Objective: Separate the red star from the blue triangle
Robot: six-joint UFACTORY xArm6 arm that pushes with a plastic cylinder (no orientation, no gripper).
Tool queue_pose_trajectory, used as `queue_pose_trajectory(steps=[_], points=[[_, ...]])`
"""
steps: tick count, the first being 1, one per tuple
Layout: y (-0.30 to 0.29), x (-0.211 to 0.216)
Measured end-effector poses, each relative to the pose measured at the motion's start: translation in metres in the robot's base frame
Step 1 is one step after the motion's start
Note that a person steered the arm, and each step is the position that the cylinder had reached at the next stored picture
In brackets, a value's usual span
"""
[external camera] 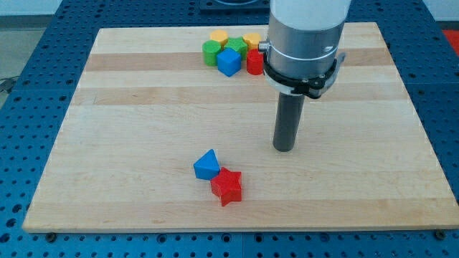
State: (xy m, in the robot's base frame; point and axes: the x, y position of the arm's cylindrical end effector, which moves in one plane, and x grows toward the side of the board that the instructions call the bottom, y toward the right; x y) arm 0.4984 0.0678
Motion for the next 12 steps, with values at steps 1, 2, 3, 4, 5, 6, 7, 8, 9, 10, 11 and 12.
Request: queue_pose_trajectory(steps=[1,2,3,4,5,6,7,8,9,10,11,12], points=[[0.0,0.022],[0.0,0.057],[0.0,0.057],[-0.013,0.059],[-0.045,0.059],[-0.045,0.06],[-0.043,0.074],[-0.042,0.082],[-0.05,0.08],[-0.064,0.069],[-0.084,0.063],[-0.103,0.063]])
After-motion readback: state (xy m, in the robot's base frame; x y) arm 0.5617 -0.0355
